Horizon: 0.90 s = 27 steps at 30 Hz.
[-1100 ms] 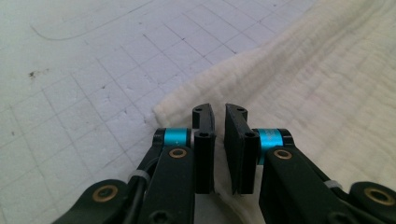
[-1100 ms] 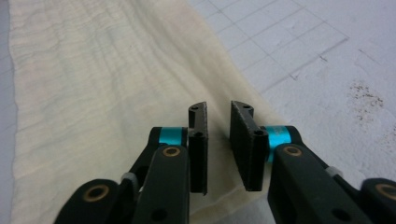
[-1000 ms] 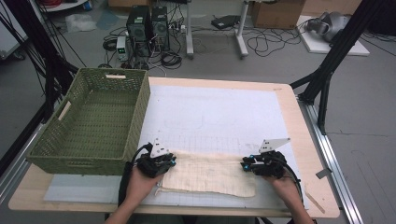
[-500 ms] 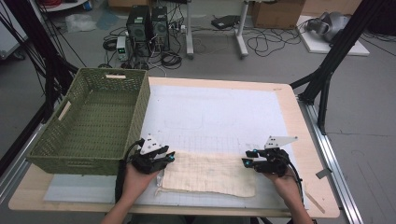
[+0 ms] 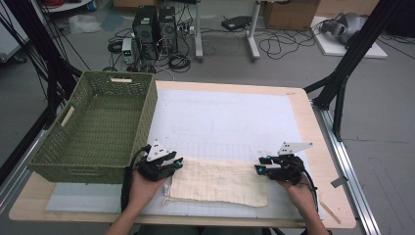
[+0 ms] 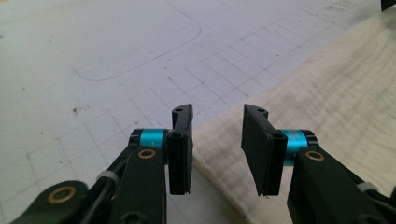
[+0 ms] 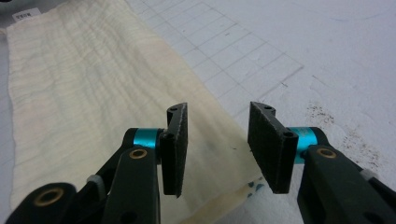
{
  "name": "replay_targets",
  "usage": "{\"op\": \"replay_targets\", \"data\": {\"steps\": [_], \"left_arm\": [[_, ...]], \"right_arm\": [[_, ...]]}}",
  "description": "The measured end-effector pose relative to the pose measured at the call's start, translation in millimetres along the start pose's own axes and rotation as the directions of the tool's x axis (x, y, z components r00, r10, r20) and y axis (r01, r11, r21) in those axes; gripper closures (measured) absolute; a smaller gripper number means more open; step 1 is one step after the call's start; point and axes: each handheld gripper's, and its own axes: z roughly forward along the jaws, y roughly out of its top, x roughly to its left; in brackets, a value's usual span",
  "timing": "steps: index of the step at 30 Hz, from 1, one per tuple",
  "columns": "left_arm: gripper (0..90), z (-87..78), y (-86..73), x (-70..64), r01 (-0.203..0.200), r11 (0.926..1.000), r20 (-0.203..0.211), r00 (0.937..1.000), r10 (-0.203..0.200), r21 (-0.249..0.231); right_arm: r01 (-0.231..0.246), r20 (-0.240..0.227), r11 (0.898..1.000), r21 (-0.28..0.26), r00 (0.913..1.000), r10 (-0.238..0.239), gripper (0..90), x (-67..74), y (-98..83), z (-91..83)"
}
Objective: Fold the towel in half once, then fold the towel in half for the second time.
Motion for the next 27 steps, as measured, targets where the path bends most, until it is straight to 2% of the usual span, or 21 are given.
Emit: {"op": "replay_targets", "data": {"steps": [8,10,12,15,17,21,24,27], "left_arm": [[62.6,2.9,0.4,2.5,0.012,0.9999,-0.013,0.9998,-0.012,0.000],[62.2,3.8,0.6,2.1,0.007,1.0000,-0.014,0.9999,-0.006,0.005],[59.8,5.4,1.8,-1.8,0.019,0.9998,-0.018,0.9997,-0.019,0.005],[58.6,7.1,4.9,-8.9,-0.016,0.9999,-0.010,0.9998,0.016,0.002],[58.6,9.3,5.0,-8.1,-0.013,0.9999,-0.012,0.9999,0.013,0.005],[58.7,13.4,3.7,-4.4,-0.011,0.9998,-0.038,0.9992,0.011,0.019],[59.7,14.3,4.4,-3.0,-0.007,1.0000,-0.065,0.9979,0.007,0.005],[59.9,18.6,4.6,-1.5,0.008,0.9999,-0.091,0.9959,-0.007,0.012]], "right_arm": [[-0.003,0.014,1.000,-0.002,0.9999,0.003,57.3,-2.0,0.6,-1.3],[-0.001,0.018,1.000,-0.002,0.9998,0.001,57.2,-3.0,1.2,-1.0],[-0.006,0.017,1.000,-0.004,0.9998,0.006,56.9,-3.3,1.9,-1.0],[-0.001,0.019,1.000,0.009,0.9998,0.001,56.6,-3.3,2.7,0.7],[0.002,0.022,1.000,0.010,0.9998,-0.002,56.4,-3.5,3.5,1.0],[0.001,0.027,1.000,0.008,0.9996,-0.001,56.2,-5.1,5.3,1.1],[-0.002,0.031,1.000,0.019,0.9995,0.002,56.3,-7.5,5.7,2.6],[-0.006,0.031,1.000,0.029,0.9995,0.006,56.3,-9.2,5.1,4.0]]}}
